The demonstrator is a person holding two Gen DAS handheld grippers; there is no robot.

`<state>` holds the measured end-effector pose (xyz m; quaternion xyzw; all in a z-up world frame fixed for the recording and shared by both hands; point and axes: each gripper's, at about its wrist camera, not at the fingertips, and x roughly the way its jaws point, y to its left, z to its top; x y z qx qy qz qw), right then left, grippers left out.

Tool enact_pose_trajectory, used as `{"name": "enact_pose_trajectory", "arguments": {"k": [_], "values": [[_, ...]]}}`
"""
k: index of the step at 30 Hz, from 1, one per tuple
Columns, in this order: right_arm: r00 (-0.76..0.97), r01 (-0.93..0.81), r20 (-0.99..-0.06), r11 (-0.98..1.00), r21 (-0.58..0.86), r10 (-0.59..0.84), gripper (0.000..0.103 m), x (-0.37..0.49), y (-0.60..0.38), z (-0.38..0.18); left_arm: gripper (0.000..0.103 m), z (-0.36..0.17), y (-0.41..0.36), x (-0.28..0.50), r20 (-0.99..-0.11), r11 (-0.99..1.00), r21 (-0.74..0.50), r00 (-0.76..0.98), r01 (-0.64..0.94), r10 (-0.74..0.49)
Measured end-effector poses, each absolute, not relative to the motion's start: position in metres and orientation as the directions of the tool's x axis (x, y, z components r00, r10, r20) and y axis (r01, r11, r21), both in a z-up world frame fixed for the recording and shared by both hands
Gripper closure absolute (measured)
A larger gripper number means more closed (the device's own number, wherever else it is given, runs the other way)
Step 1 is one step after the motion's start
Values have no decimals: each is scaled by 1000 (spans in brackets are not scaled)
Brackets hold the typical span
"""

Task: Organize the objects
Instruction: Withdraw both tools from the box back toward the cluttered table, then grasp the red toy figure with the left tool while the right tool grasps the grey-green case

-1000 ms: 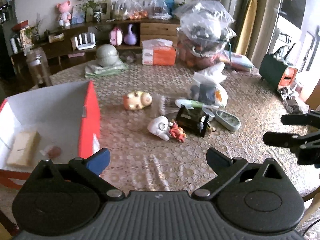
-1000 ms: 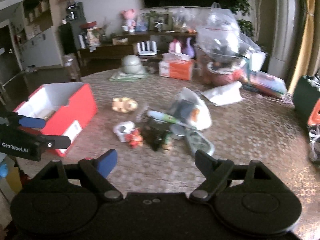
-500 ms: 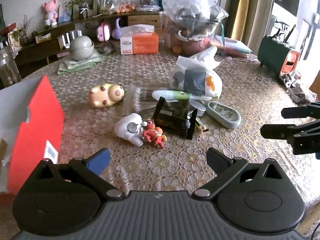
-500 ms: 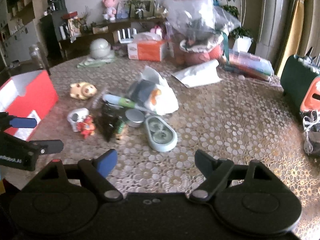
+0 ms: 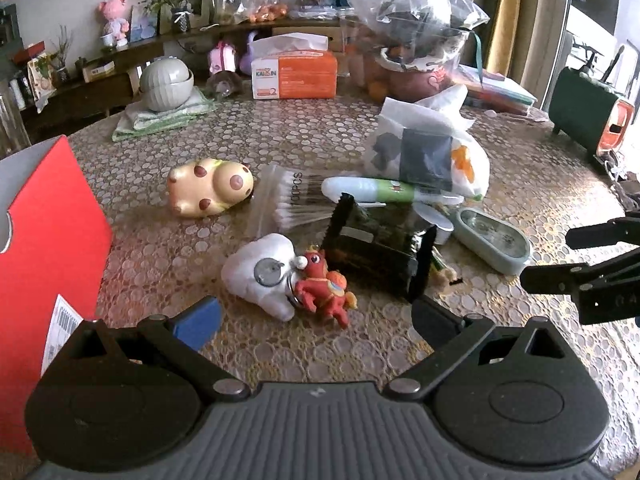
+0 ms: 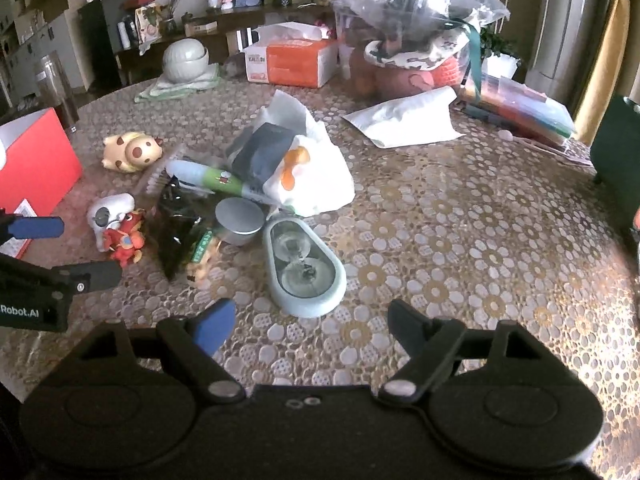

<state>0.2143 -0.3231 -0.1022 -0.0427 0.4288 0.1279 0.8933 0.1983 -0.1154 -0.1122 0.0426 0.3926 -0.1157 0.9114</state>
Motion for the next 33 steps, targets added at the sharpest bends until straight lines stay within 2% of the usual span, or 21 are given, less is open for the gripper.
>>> {"name": "enact_pose_trajectory", "arguments": {"k": [2, 7, 10, 15, 18, 21, 26, 27, 32, 33], "values": [[598, -267, -778, 963, 35, 195, 21, 219, -323, -104, 2, -115, -116, 200, -720, 969, -15, 670, 245, -181], [595, -273, -780, 961, 34, 197, 24, 225, -321, -110, 24, -120, -124, 200, -714, 959, 27, 677, 282, -179], [594, -280, -780, 959, 29, 197, 26, 227, -319, -112, 30, -124, -126, 203, -719, 958, 24, 670, 287, -182], [592, -285, -783, 958, 21, 193, 28, 232, -317, -116, 33, -128, -127, 208, -719, 960, 25, 673, 277, -176], [587, -286, -786, 958, 24, 195, 34, 237, -315, -118, 38, -128, -129, 209, -716, 959, 33, 676, 282, -174], [586, -290, -786, 957, 22, 196, 36, 240, -312, -120, 47, -129, -131, 211, -714, 959, 55, 682, 279, -158], [593, -294, -783, 956, 7, 188, 46, 240, -308, -123, 60, -129, -130, 210, -708, 955, 85, 691, 284, -143], [595, -298, -781, 955, 5, 189, 51, 239, -307, -122, 65, -129, -130, 209, -707, 954, 88, 692, 286, -142], [588, -308, -784, 951, 9, 198, 51, 232, -305, -121, 81, -127, -128, 204, -709, 953, 97, 692, 288, -137], [589, -310, -784, 951, 4, 195, 51, 228, -303, -121, 81, -127, -127, 203, -710, 953, 98, 691, 288, -136]]}}
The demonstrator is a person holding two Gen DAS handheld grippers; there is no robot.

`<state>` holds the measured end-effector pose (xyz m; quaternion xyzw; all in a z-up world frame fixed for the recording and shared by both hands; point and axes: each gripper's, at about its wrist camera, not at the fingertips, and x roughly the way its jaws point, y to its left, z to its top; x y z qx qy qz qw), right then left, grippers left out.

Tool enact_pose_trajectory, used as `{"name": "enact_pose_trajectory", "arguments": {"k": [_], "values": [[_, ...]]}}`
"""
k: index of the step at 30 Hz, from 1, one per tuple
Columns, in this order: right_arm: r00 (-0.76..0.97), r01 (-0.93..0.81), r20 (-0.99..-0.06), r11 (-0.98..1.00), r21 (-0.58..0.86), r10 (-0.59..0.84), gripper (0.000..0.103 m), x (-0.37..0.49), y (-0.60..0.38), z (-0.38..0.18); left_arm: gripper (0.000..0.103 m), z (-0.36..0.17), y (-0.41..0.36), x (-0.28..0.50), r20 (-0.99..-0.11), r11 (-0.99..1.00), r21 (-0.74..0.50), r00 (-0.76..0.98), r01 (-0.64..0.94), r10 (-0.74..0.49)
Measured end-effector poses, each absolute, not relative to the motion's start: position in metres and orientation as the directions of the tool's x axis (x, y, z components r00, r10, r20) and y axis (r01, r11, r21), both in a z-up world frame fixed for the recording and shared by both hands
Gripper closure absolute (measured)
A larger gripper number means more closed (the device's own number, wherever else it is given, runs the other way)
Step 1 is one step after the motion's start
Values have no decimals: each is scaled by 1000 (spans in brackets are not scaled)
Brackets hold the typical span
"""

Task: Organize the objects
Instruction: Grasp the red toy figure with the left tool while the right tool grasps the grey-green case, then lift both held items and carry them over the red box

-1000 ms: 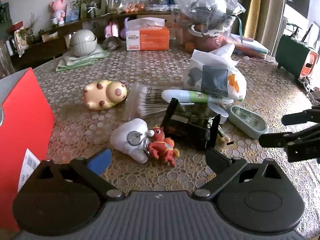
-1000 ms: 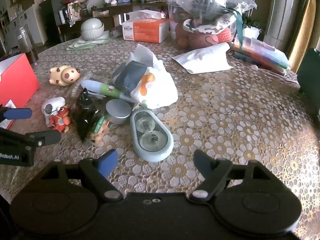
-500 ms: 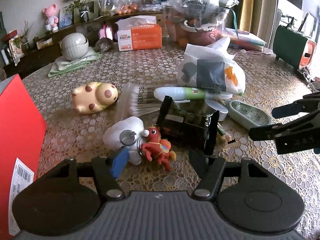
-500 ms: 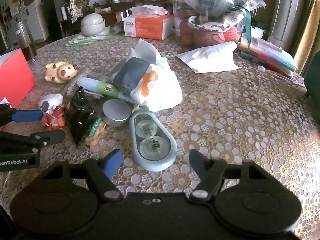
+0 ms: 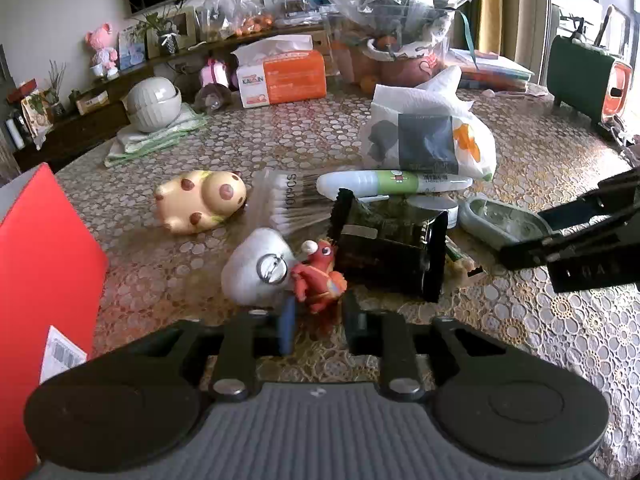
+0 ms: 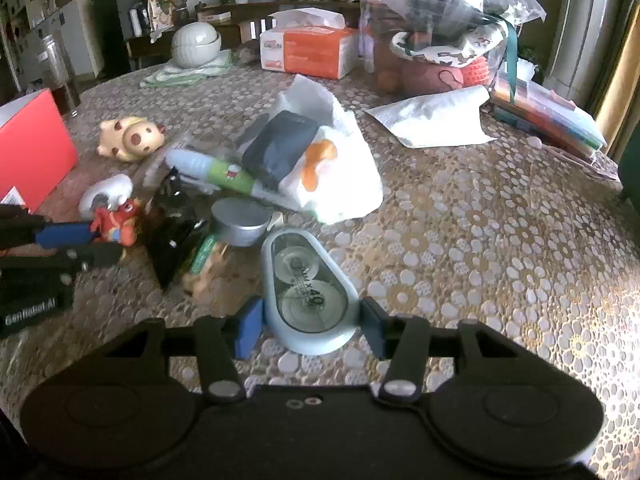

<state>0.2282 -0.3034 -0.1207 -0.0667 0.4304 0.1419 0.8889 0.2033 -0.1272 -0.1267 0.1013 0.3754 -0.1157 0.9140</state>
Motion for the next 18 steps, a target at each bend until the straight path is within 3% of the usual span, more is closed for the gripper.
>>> {"name": "enact_pose_trajectory", "arguments": {"k": [5, 18], "values": [[595, -293, -782, 956, 6, 187, 51, 210, -303, -115, 92, -123, -124, 198, -715, 951, 68, 679, 303, -165], [607, -243, -769, 968, 62, 202, 52, 155, -309, -90, 97, -112, -106, 156, -734, 953, -51, 636, 299, -239]]}}
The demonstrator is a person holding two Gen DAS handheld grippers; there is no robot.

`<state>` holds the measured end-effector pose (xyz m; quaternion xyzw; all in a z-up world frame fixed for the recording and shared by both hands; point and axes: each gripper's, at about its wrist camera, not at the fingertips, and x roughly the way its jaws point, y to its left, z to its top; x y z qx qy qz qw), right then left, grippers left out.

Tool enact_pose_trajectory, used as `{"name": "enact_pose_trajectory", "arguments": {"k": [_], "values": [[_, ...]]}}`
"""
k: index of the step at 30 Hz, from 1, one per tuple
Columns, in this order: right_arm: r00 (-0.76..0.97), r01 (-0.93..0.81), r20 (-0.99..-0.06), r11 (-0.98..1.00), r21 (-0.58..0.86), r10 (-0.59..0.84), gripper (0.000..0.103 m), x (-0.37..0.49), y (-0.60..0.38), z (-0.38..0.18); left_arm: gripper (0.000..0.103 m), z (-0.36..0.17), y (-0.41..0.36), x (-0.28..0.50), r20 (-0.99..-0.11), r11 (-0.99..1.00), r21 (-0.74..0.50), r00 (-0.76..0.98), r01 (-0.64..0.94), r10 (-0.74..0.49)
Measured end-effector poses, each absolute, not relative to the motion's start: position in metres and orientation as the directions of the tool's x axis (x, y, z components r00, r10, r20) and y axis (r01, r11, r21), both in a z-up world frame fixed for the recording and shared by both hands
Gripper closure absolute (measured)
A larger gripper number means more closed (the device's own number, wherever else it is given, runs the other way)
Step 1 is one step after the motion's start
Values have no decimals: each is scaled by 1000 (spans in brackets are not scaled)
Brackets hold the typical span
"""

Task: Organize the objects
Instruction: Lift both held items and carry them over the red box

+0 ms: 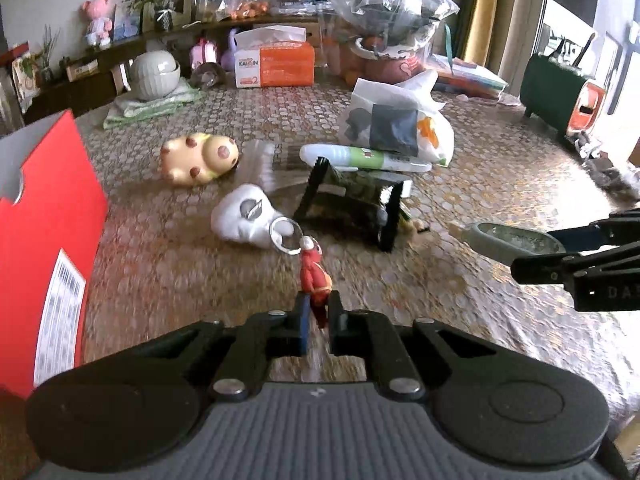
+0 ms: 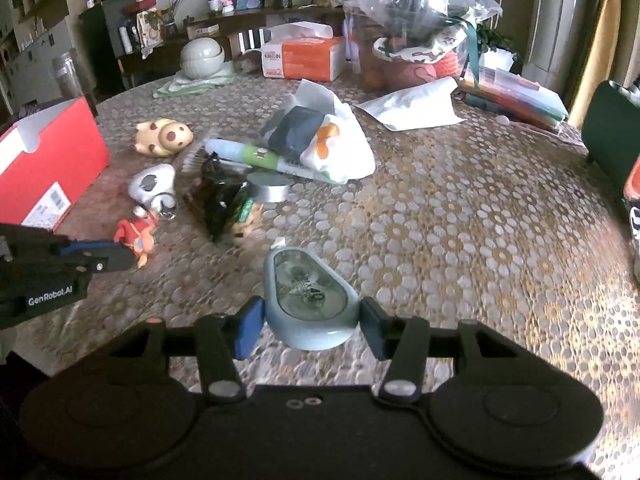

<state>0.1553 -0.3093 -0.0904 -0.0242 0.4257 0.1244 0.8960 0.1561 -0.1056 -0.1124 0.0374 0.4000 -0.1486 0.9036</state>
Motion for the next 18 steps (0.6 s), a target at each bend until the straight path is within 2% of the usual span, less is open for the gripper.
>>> {"name": "enact_pose_trajectory", "arguments": {"k": [11, 18], "values": [[647, -253, -728, 964, 76, 227, 52, 129, -297, -53, 97, -86, -83, 130, -722, 941, -181, 611, 285, -324], [663, -268, -709, 960, 77, 242, 52, 123, -287, -27, 97, -52, -64, 122, -674, 930, -231, 642, 285, -364]]}}
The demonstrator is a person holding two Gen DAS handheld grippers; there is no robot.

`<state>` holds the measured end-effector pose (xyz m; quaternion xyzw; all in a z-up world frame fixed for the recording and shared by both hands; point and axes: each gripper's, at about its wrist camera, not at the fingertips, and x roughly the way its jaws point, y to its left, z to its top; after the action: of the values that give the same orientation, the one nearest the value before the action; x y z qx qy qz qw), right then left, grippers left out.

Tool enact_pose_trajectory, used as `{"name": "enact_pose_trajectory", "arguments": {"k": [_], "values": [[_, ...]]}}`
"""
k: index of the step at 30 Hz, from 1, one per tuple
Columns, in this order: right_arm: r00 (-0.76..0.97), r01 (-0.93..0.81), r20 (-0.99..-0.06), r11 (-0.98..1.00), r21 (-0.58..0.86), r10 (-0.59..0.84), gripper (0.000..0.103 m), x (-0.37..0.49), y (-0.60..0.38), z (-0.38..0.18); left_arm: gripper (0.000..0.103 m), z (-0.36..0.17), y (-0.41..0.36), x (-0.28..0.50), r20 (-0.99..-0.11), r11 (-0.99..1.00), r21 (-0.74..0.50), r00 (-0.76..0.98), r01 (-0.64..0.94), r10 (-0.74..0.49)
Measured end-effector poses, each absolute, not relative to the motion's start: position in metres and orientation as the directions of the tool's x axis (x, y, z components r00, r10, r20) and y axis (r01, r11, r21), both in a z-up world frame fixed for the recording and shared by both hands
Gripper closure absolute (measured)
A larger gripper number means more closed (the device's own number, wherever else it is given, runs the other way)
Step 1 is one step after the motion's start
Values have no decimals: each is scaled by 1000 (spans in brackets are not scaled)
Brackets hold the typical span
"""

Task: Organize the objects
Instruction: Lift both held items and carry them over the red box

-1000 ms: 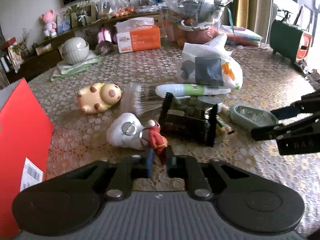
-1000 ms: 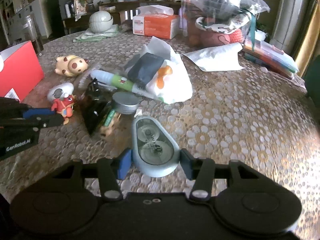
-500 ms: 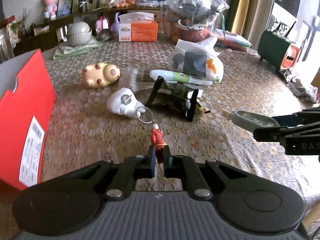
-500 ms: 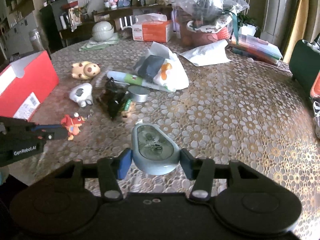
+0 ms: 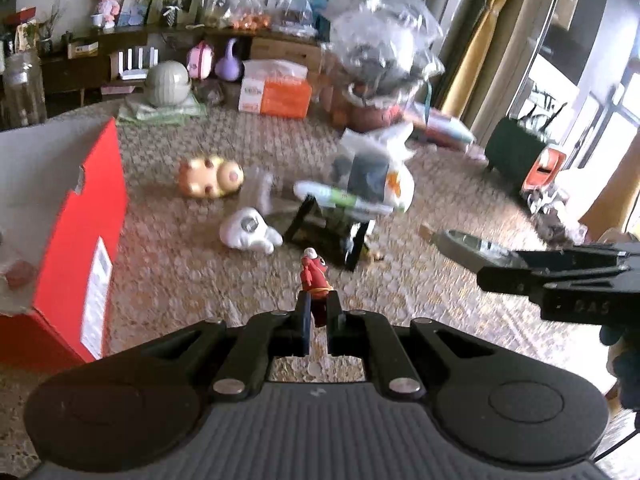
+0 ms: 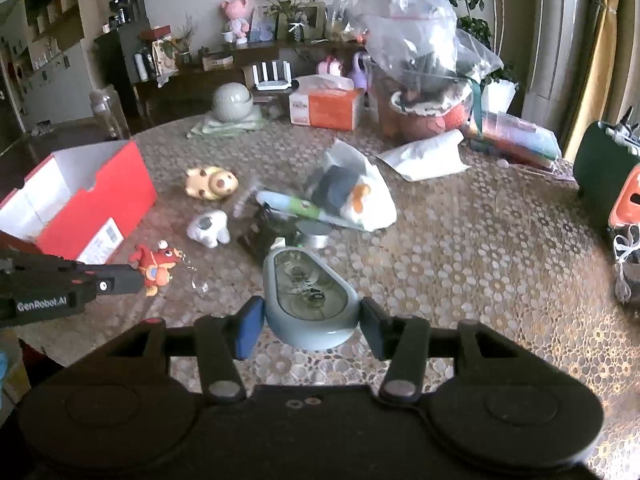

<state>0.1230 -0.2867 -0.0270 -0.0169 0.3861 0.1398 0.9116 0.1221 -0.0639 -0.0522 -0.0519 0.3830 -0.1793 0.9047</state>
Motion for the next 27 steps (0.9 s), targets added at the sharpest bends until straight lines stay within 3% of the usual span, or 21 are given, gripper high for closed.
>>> {"name": "enact_pose_trajectory", "arguments": {"k": [27], "values": [[677, -490, -627, 872, 7, 385, 52, 119, -130, 61, 97, 46, 63, 108, -563, 969, -138, 788, 207, -248]]}}
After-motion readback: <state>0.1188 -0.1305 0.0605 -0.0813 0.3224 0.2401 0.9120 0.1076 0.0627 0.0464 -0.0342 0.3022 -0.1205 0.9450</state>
